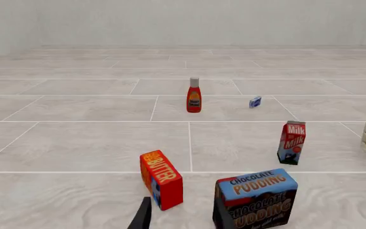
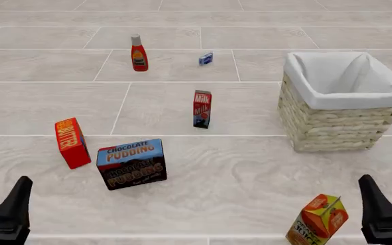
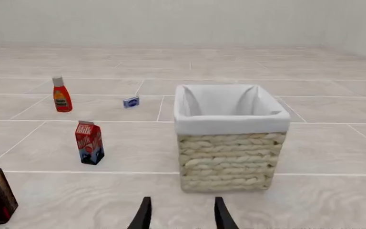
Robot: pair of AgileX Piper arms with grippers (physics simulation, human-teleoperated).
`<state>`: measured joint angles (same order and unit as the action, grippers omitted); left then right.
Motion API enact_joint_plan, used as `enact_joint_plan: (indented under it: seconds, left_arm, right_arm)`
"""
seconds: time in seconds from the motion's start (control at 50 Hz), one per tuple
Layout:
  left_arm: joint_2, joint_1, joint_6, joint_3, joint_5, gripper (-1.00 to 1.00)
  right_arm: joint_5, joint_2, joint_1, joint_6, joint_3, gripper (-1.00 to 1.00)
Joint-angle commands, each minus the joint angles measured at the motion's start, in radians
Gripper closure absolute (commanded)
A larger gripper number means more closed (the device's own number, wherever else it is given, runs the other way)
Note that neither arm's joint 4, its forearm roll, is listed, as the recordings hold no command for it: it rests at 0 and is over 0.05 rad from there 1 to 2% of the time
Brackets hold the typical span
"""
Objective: Pick the milk and place it in the basket.
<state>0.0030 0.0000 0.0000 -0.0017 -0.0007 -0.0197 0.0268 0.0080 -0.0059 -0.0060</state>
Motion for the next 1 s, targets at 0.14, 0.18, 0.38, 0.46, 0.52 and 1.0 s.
enact_joint_plan:
  seconds: [0.14, 0.18, 0.38, 0.46, 0.52, 1.0]
  left_arm:
    - [0.005, 0.0, 0.0, -0.003, -0.001, -1.0]
    - [0.005, 0.0, 0.0, -0.003, -0.001, -1.0]
    - [0.005, 0.0, 0.0, -0.003, -0.001, -1.0]
    - [0.005, 0.0, 0.0, -0.003, -0.001, -1.0]
    - [0.005, 0.0, 0.0, -0.003, -0.001, -1.0]
    - [0.005, 0.0, 0.0, -0.003, -0.001, -1.0]
  right_arm:
    - [-0.152, 0.341, 0.079, -0.022, -0.069, -1.0]
    - [-0.141, 0.373, 0.063, -0.035, -0.107, -1.0]
    - [-0.059, 0.5, 0.133, -0.101, -0.289, -1.0]
    - [-0.05, 0.586, 0.135, -0.142, -0.354, -1.0]
    - [0.003, 0.616, 0.178, -0.145, -0.439, -1.0]
    - [0.244, 0.994, 0.35, -0.181, -0.854, -1.0]
